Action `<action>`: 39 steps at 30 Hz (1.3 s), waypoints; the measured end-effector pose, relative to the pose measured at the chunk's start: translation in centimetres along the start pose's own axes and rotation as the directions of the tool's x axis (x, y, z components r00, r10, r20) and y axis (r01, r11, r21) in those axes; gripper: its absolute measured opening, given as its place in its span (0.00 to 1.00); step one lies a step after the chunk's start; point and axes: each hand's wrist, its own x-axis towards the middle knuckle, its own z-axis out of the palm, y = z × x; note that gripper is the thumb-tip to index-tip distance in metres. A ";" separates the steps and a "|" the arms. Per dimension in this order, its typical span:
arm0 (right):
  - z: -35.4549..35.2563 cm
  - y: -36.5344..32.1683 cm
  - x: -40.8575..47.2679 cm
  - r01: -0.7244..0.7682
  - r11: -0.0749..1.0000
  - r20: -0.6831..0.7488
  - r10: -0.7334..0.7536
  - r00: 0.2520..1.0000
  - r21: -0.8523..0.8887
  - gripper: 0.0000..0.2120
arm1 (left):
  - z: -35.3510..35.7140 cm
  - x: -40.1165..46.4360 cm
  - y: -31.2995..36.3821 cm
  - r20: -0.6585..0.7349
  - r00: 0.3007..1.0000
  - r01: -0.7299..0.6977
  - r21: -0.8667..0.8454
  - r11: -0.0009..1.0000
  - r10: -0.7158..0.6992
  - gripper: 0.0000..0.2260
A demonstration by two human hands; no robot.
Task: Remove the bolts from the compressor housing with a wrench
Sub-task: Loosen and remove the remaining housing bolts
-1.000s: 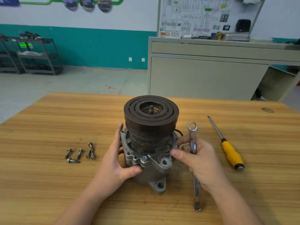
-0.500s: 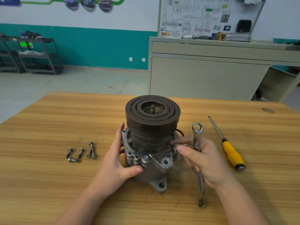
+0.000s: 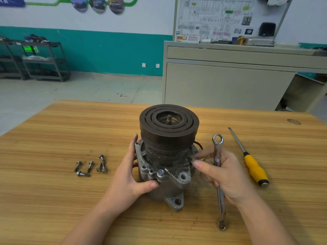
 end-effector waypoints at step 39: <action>0.3 0.1 -0.4 0.002 0.994 0.056 -0.008 0.998 0.108 0.10 | 0.0 0.0 0.0 0.014 1.000 0.024 -0.010 1.000 -0.023 0.55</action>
